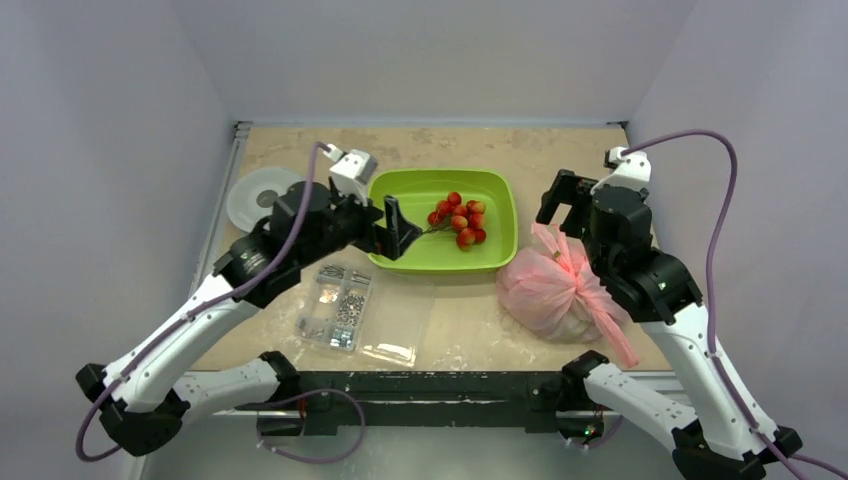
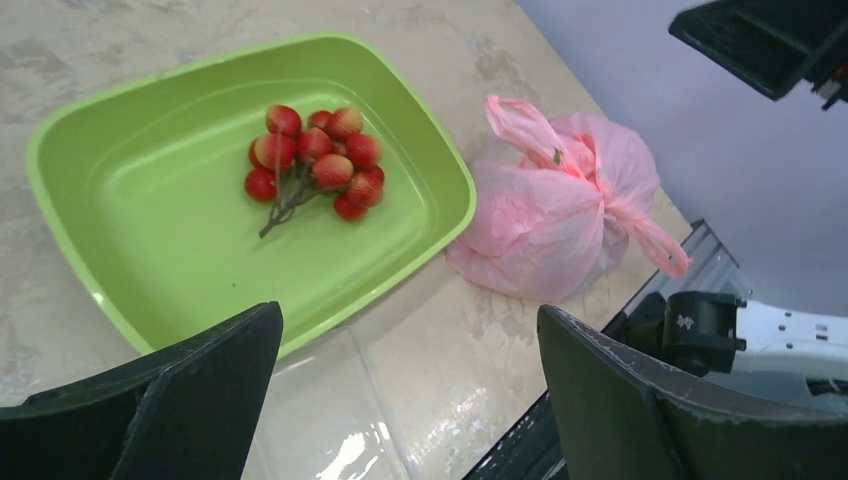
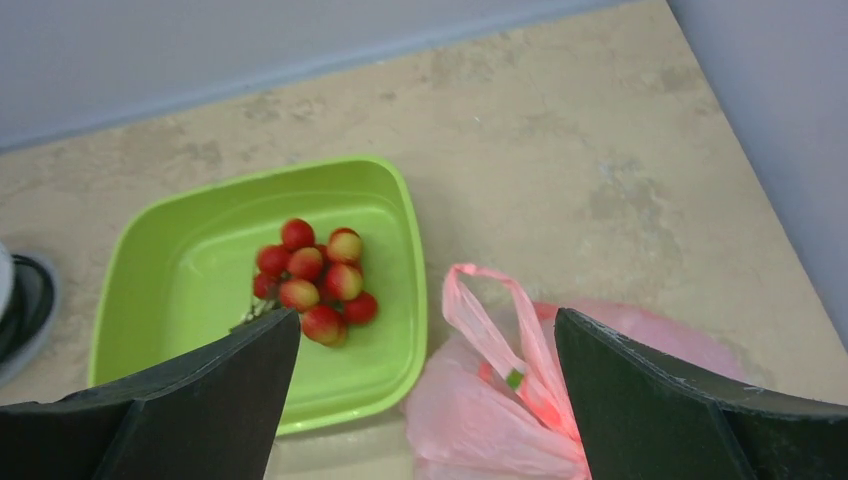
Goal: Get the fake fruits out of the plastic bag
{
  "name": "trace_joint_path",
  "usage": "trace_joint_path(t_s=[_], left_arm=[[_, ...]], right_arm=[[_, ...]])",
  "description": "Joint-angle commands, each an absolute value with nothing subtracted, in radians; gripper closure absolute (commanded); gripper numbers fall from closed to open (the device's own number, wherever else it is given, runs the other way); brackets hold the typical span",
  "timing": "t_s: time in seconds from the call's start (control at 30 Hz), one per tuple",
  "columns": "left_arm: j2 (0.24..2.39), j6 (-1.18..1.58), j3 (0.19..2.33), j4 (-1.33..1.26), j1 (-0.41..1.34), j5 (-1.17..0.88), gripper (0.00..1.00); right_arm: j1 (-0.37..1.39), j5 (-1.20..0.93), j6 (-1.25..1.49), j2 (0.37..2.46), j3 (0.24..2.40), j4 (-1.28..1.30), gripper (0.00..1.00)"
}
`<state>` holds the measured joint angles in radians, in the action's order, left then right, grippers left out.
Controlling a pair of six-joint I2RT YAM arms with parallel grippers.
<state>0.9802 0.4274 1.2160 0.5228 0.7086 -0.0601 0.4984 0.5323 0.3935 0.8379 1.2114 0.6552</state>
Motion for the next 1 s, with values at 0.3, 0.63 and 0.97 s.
trace_joint_path(t_s=[0.3,0.63,0.97], left_arm=[[1.265,0.399,1.185,0.197,1.197,0.391,0.0],[1.531,0.417,1.321,0.17,1.262,0.292,0.0],[1.913,0.422,1.614,0.209,1.264,0.197,0.0]], right_arm=[[0.497,0.709,0.64,0.804,1.304,0.929,0.01],[0.497,0.602,0.607,0.855,1.282,1.055,0.01],[0.16,0.37,0.529,0.863,1.09,0.897,0.01]])
